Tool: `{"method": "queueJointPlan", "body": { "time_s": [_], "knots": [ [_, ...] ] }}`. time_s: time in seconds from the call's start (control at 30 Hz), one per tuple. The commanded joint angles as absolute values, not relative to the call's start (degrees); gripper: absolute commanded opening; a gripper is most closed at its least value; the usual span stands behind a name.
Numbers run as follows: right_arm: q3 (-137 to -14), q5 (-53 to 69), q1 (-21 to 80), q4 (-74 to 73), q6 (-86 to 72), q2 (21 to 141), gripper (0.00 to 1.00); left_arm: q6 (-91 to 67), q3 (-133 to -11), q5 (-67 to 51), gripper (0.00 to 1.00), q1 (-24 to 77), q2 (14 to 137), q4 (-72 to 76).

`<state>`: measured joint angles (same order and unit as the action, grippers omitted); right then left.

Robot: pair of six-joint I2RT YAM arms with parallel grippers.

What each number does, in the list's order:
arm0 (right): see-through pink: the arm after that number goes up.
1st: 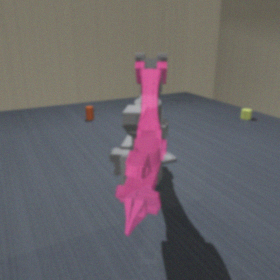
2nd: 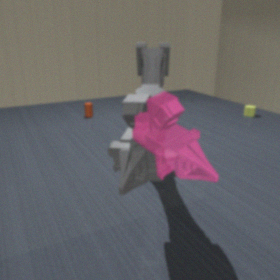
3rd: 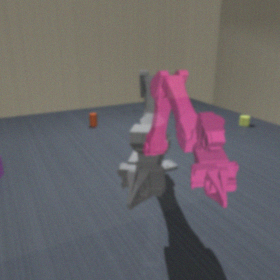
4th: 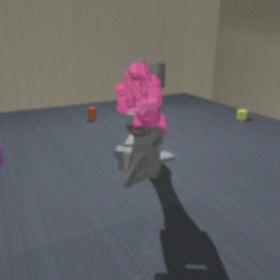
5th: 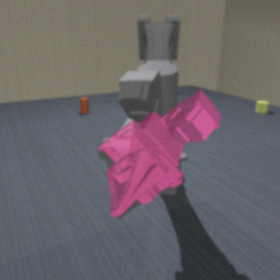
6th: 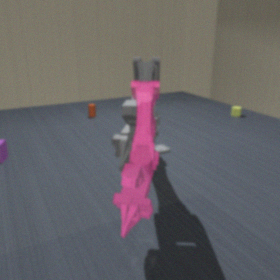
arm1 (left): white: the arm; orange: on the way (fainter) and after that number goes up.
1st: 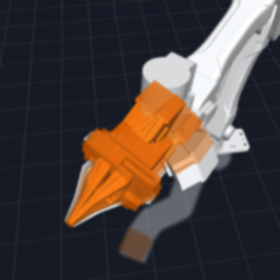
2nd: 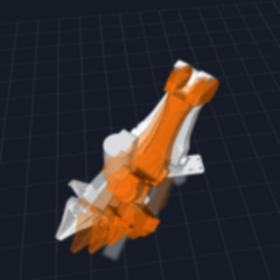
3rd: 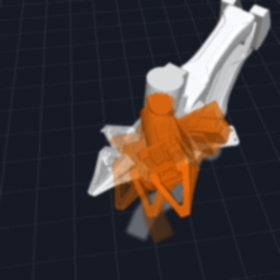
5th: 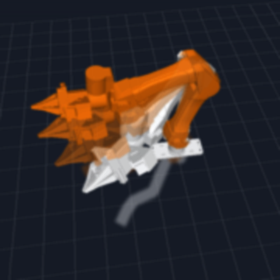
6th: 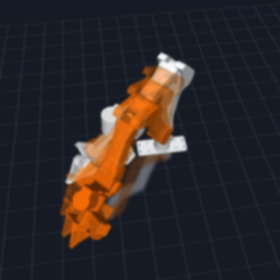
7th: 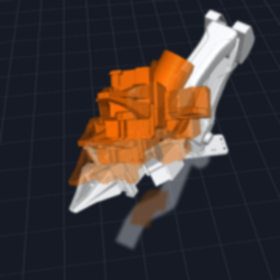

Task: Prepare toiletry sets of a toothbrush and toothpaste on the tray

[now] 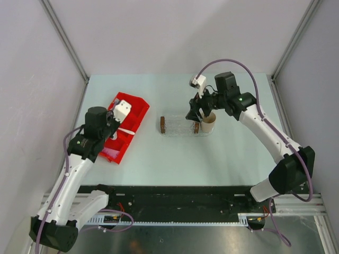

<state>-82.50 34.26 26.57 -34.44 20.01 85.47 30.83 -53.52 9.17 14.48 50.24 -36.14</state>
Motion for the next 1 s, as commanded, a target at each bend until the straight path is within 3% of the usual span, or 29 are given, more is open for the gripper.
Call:
{"method": "queueJointPlan", "body": {
  "time_s": [0.0,0.2,0.97],
  "knots": [
    [-86.92,41.92,27.86,-29.89,16.96,87.54,0.72,29.09,-59.67,5.81,0.0,14.24,48.96,-34.72],
    [-89.91,48.42,29.97,-24.7,13.71,90.7,0.77,27.42,-64.15,1.41,0.0,14.24,49.57,-36.38],
    [-97.91,50.98,36.56,-13.98,11.78,97.47,0.85,21.27,-80.5,-17.58,0.0,20.56,57.39,-41.83]
  ]
}}
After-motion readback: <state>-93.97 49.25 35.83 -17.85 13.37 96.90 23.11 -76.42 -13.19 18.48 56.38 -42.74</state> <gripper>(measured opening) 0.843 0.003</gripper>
